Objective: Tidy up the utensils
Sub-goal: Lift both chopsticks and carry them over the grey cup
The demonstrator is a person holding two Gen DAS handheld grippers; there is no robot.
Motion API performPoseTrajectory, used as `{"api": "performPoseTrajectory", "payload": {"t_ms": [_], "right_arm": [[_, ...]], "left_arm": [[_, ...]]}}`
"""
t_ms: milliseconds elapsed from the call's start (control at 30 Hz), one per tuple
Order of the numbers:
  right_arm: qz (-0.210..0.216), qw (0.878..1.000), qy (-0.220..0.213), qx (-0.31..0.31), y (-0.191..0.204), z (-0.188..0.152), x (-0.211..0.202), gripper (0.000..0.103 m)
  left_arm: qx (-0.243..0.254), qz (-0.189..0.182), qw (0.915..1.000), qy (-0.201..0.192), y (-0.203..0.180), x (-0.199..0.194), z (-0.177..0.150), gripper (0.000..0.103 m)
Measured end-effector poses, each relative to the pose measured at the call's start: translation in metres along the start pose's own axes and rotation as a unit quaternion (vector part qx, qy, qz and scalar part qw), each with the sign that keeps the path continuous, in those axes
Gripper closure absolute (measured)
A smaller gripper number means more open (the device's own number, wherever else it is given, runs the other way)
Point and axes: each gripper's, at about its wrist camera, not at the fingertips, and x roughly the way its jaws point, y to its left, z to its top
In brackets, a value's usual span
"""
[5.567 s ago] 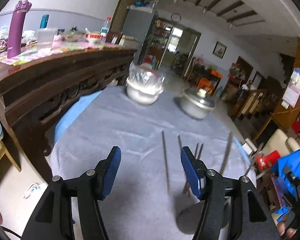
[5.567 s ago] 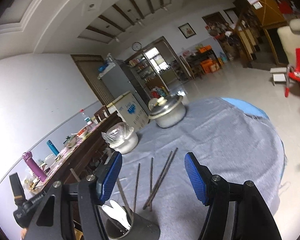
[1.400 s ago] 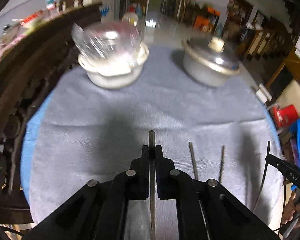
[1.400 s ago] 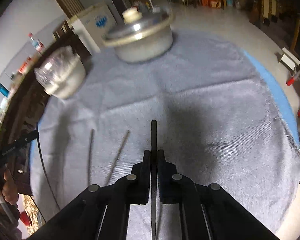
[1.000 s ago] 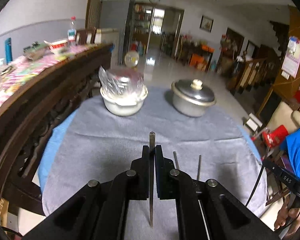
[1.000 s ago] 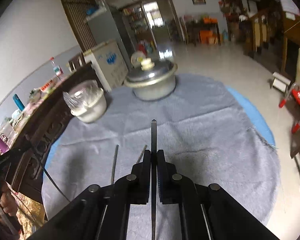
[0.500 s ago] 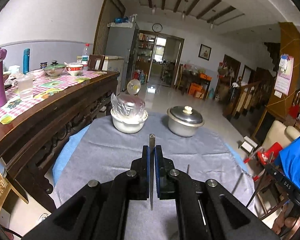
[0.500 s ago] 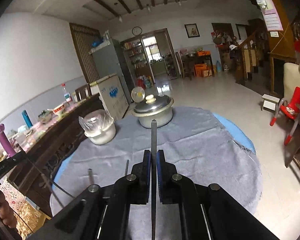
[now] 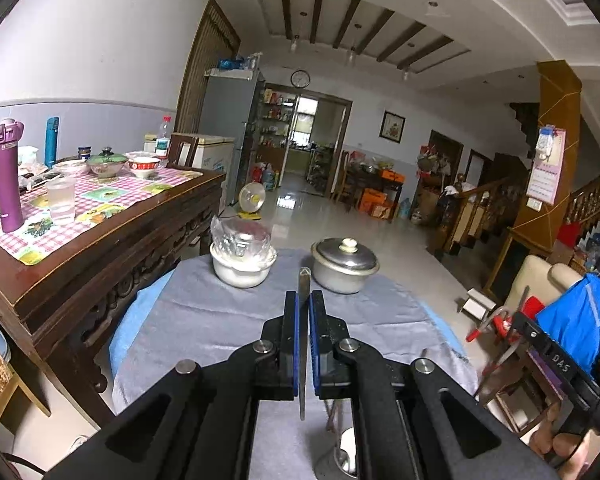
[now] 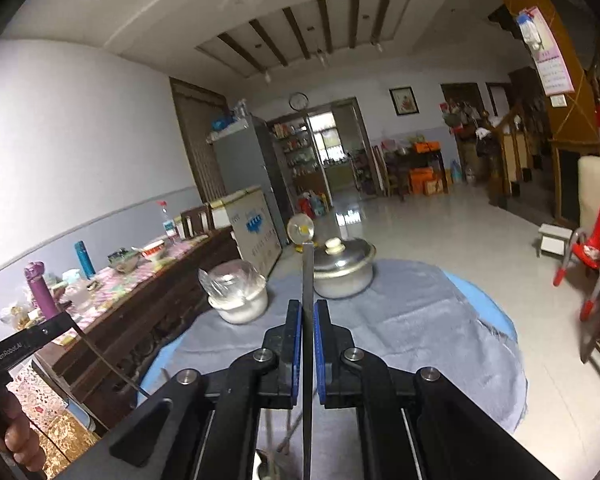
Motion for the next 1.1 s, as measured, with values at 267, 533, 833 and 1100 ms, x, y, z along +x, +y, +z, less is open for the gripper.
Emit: {"api": "performPoseTrajectory", "payload": {"t_ms": [267,533,833,1100], "right_arm": [[0.025,0.999,-0.024,-0.008,0.023,0.009,-0.012,0.096],[0.038,0.999,-0.026,-0.009,0.040,0.004,-0.003,0.096],[0.029,0.999,-0.015,-0.002,0.040,-0.012,0.015,0.096],[0.023,1.000,-0.003,0.007,0.037,-0.027,0.026,0.096]], "left_arm": [[0.009,-0.022,0.9994,-0.026,-0.015,-0.033,0.008,0.098],[0.017,-0.040,0.9986,-0.029,-0.031,-0.043,0.006,0.098],[0.017,-0.045,0.9988,-0.014,-0.039,-0.032,-0.005,0.098],[0.014,-0.038,0.9992,0.001,-0.040,-0.015,-0.018,0.098]]}}
